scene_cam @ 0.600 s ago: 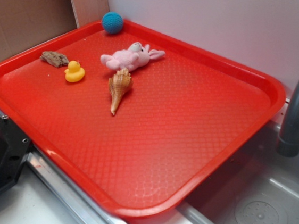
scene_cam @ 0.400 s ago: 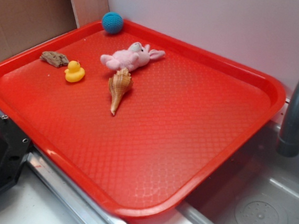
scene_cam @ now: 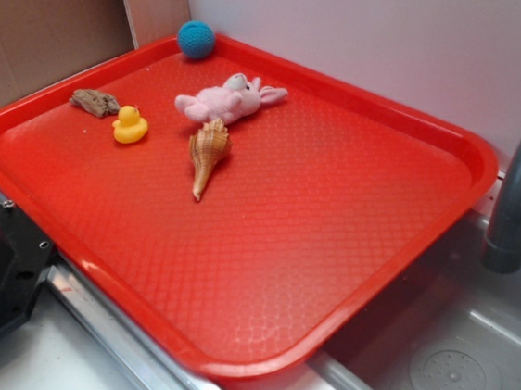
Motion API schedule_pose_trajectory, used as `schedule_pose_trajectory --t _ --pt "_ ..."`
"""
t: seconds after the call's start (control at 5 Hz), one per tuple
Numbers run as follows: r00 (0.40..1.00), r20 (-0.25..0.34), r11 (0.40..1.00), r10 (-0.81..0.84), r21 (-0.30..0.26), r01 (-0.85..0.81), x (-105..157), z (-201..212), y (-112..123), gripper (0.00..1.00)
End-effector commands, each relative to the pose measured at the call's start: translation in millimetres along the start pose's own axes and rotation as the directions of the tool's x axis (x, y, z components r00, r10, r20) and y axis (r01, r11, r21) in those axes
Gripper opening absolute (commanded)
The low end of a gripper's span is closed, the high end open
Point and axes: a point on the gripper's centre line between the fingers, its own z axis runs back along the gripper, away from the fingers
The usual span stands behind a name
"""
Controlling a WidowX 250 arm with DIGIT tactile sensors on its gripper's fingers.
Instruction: Grab the shell.
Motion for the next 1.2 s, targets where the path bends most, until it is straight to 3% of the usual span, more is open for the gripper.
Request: schedule_pose_trajectory --t 0.0,0.2,0.4,0.8,1.0 --pt "1.0 0.015 1.0 0.001 -0.002 -0.001 2 4 0 1.0" --pt "0.971 -0.005 0.971 0.238 0.036 -0.238 39 -38 31 1.0" --pt "0.926 0.027 0.926 0.376 0.031 -0.377 75 -69 46 1.0" --pt "0.875 0.058 0.876 0.481 0.007 -0.482 110 -139 49 1.0" --pt "0.907 0.014 0.906 0.421 -0.056 -0.42 117 -177 36 1.0"
